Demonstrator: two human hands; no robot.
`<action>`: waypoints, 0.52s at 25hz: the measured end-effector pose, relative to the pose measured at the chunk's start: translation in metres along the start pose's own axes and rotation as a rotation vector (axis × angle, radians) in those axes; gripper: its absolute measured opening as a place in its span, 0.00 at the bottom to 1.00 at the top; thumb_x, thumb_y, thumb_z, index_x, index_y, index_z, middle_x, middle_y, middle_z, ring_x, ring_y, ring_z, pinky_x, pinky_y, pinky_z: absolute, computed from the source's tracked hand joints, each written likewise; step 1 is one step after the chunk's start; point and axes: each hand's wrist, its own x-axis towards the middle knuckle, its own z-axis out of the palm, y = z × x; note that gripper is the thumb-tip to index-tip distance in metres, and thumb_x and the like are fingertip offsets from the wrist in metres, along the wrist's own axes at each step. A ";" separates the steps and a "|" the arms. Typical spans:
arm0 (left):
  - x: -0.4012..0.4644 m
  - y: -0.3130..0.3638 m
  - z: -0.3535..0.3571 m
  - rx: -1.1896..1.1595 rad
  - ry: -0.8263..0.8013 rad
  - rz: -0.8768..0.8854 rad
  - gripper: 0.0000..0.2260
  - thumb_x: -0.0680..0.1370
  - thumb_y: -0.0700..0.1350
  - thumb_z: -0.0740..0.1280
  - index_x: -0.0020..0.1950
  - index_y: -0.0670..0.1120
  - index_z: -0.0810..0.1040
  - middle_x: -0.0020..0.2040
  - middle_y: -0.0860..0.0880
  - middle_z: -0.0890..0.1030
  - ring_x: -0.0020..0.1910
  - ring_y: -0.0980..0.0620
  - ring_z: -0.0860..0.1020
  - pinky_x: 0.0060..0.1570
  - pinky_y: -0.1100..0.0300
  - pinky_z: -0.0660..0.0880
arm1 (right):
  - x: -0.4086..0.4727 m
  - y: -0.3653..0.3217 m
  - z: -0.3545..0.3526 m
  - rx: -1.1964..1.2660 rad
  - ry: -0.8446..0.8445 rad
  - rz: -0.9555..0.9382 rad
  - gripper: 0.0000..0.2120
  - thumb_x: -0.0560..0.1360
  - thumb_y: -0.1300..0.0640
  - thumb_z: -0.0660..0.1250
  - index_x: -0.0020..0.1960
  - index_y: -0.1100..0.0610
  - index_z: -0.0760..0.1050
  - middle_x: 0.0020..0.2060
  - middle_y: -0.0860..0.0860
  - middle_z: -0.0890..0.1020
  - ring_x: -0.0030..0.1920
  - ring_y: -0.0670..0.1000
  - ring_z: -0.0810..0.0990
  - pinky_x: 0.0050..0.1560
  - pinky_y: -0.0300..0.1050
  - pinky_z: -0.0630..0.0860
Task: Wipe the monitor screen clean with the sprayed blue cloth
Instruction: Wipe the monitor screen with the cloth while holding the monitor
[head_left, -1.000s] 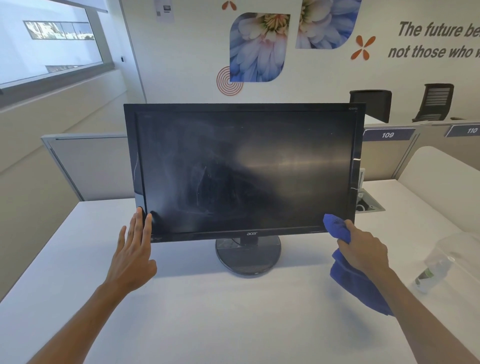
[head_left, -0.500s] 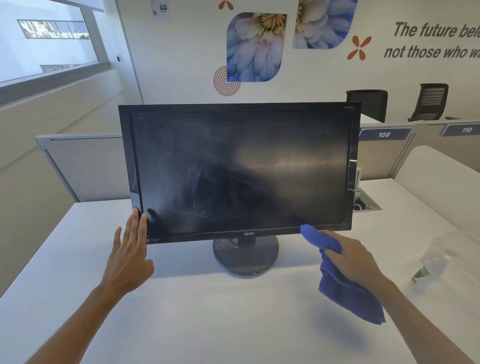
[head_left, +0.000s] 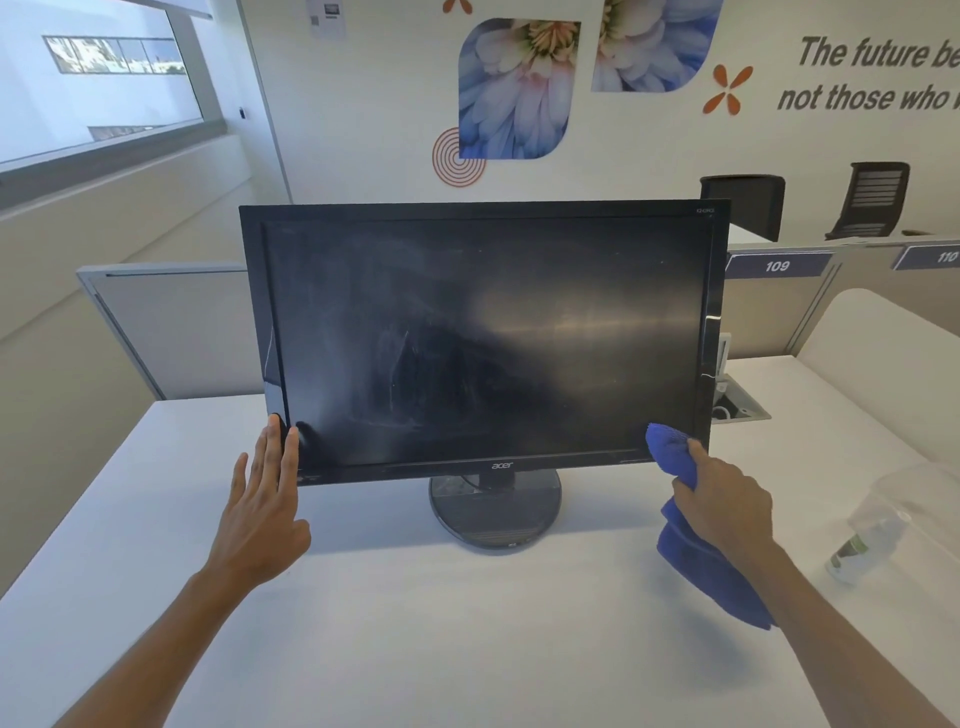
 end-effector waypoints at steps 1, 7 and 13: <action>0.000 0.000 0.000 0.001 0.000 0.001 0.48 0.68 0.37 0.69 0.76 0.43 0.37 0.76 0.43 0.33 0.77 0.43 0.37 0.75 0.42 0.45 | 0.000 0.000 0.000 0.089 -0.005 0.006 0.20 0.80 0.51 0.59 0.71 0.54 0.67 0.39 0.50 0.77 0.35 0.51 0.73 0.40 0.44 0.67; 0.002 0.006 0.002 -0.070 0.009 -0.011 0.49 0.68 0.36 0.68 0.76 0.44 0.36 0.76 0.44 0.32 0.76 0.44 0.35 0.76 0.44 0.44 | -0.002 -0.011 0.000 0.363 -0.094 -0.043 0.12 0.81 0.53 0.59 0.63 0.55 0.71 0.41 0.52 0.81 0.38 0.52 0.77 0.45 0.46 0.70; 0.000 -0.003 -0.001 -0.159 0.016 -0.002 0.47 0.69 0.34 0.67 0.77 0.45 0.37 0.78 0.49 0.35 0.77 0.50 0.37 0.76 0.45 0.47 | -0.018 -0.054 0.007 0.434 -0.149 -0.125 0.09 0.81 0.50 0.61 0.59 0.52 0.72 0.46 0.53 0.82 0.47 0.57 0.81 0.49 0.51 0.74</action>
